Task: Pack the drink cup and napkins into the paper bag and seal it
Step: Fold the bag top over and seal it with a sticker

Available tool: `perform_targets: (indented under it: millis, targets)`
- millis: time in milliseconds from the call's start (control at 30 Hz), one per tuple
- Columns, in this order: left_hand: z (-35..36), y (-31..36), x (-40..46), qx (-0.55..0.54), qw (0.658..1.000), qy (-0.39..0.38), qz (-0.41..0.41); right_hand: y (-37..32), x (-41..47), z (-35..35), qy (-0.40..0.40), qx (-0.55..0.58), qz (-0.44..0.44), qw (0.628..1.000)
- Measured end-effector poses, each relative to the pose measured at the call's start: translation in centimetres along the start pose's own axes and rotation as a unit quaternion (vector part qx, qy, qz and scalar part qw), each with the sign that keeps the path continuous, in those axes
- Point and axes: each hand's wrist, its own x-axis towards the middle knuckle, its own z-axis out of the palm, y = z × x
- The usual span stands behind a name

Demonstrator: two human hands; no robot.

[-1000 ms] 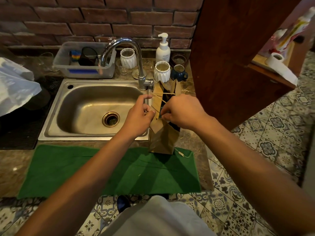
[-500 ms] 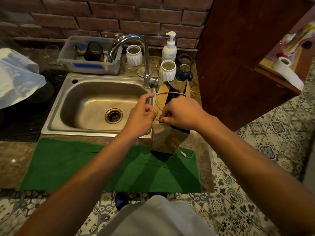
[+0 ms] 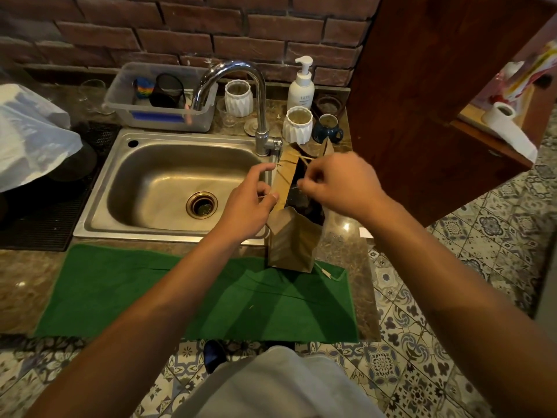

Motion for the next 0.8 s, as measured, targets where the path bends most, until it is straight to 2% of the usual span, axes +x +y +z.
perform_targets:
  millis: [100,167,233,333,467,533,633,800]
  targets:
    - [-0.7,0.5,-0.1,0.035,0.999,-0.017,0.007,2.1,0.3,-0.6,0.11,0.093,0.07,0.987]
    - [-1.0,0.6,-0.1,0.038,0.999,-0.023,0.002,3.9,0.5,-0.3,0.129,0.101,0.12,0.979]
    - [-1.1,0.4,-0.1,0.03,0.999,-0.022,-0.011,5.5,0.5,0.4,0.067,0.088,0.178,0.978]
    - [-0.6,0.0,-0.4,-0.017,0.999,-0.016,-0.038,6.5,-0.2,2.2,-0.021,0.211,0.255,0.943]
    - [0.9,0.3,-1.5,-0.119,0.988,-0.002,-0.097,6.0,-1.2,4.9,-0.097,0.373,0.289,0.877]
    - [1.9,0.5,-1.8,-0.154,0.98,-0.004,-0.123,5.4,-1.7,5.8,-0.105,0.405,0.289,0.861]
    - [2.8,0.7,-2.0,-0.199,0.963,-0.005,-0.181,4.6,-2.5,6.5,-0.096,0.402,0.274,0.868]
    - [3.5,1.2,-2.0,-0.242,0.948,-0.034,-0.205,3.8,-3.6,6.2,-0.052,0.292,0.199,0.934]
